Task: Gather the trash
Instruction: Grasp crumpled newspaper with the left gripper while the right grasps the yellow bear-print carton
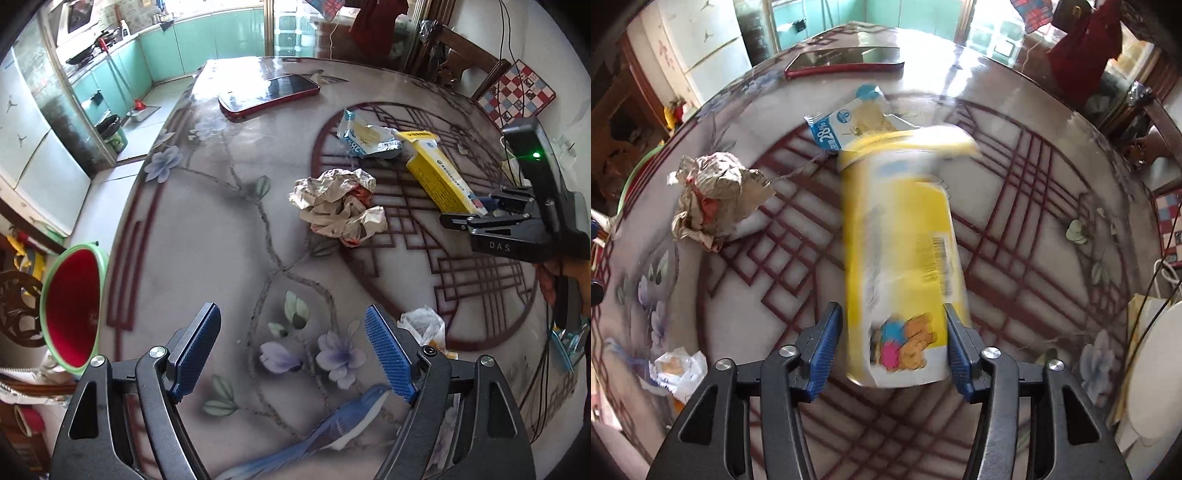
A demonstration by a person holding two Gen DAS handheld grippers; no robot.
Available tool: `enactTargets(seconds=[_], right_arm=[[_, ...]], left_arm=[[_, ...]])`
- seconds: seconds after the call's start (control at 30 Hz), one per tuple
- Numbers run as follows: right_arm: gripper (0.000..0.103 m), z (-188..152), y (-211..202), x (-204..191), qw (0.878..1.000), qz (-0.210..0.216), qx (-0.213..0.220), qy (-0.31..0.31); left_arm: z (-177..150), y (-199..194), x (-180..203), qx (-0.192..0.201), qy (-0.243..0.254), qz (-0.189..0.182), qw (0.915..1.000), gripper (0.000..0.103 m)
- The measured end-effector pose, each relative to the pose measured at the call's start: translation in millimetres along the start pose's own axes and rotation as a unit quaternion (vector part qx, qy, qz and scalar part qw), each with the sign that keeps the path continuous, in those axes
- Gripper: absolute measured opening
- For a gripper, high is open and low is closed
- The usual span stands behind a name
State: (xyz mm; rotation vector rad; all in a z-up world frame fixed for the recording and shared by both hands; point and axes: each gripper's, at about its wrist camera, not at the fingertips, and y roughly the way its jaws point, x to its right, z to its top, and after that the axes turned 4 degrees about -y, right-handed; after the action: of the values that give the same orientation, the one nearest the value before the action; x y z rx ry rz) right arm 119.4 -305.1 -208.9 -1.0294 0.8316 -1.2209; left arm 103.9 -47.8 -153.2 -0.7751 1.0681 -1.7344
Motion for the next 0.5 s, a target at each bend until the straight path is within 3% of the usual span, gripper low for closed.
enactTargets(seconds=[0.23,0.37,0.5], right_arm=[[0.038,-29,-36,10,0.993,0.054,0.071,0.077],[0.038,-53,-62,16,0.985,0.057,0.104,0.125],[0.038,-60,-72,19,0.979,0.061,0.111,0.161]], left_arm=[[33,32,17,-0.013,-0.027,-0.009,0.9995,0.081],[50,47,24,-0.028,-0.049,-0.027,0.998,0.081],[63,60,34,-0.031,-0.042,-0.023,0.9984,0.08]])
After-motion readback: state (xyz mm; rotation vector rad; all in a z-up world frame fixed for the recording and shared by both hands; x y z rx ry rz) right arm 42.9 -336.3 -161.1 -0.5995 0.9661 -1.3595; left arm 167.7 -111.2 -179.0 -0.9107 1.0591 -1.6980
